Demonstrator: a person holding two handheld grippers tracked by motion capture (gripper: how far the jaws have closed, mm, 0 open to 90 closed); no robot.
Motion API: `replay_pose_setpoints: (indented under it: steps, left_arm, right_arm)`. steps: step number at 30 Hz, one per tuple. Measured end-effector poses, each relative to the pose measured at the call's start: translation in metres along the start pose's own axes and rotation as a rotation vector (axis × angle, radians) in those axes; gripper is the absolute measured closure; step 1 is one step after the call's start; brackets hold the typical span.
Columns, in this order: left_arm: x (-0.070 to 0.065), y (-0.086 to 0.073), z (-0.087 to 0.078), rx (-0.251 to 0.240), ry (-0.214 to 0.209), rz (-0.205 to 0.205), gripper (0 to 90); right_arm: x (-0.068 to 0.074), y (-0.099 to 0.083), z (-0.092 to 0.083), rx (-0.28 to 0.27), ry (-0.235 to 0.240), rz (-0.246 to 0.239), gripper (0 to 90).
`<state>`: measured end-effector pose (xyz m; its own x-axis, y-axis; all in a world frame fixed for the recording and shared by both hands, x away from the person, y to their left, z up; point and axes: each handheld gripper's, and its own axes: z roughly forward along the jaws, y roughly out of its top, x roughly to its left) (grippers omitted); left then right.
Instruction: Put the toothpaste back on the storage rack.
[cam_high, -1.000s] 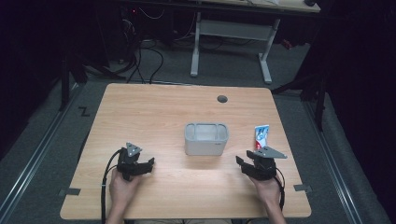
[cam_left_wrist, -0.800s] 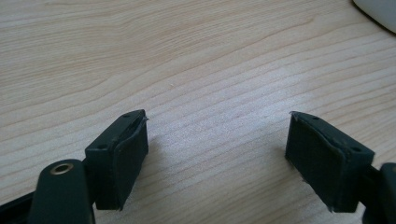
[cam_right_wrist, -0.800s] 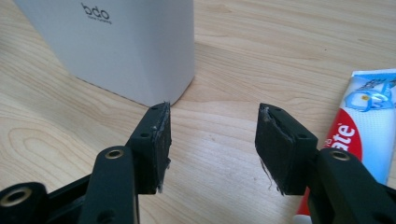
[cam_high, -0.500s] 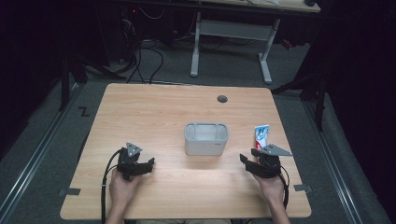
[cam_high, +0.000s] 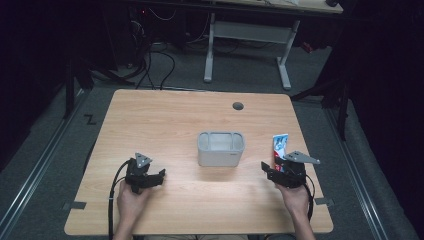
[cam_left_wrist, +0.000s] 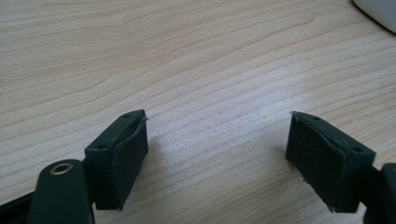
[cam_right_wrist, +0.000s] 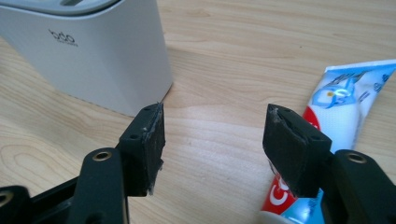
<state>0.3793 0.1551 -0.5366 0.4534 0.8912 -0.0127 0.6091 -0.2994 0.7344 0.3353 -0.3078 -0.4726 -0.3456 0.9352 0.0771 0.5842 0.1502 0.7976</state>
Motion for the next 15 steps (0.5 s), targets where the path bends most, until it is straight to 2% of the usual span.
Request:
replay_pose_setpoints:
  steps: [1, 4, 9, 15]
  left_arm:
    - [0.000, 0.000, 0.000, 0.000, 0.000, -0.001, 21.4]
    - [0.000, 0.000, 0.000, 0.001, -0.003, 0.000, 21.7]
    - [0.000, 0.000, 0.000, -0.002, -0.004, 0.007, 23.4]
    - [0.000, 0.000, 0.000, -0.002, -0.004, 0.007, 23.4]
  right_arm:
    - [-0.002, 0.003, -0.001, -0.005, -0.010, -0.012, 40.1]
    - [-0.003, 0.004, -0.001, -0.007, -0.019, -0.009, 41.7]
    - [-0.010, 0.006, -0.001, -0.006, -0.044, -0.018, 50.3]
    - [-0.022, 0.008, 0.003, 0.011, -0.079, -0.002, 51.5]
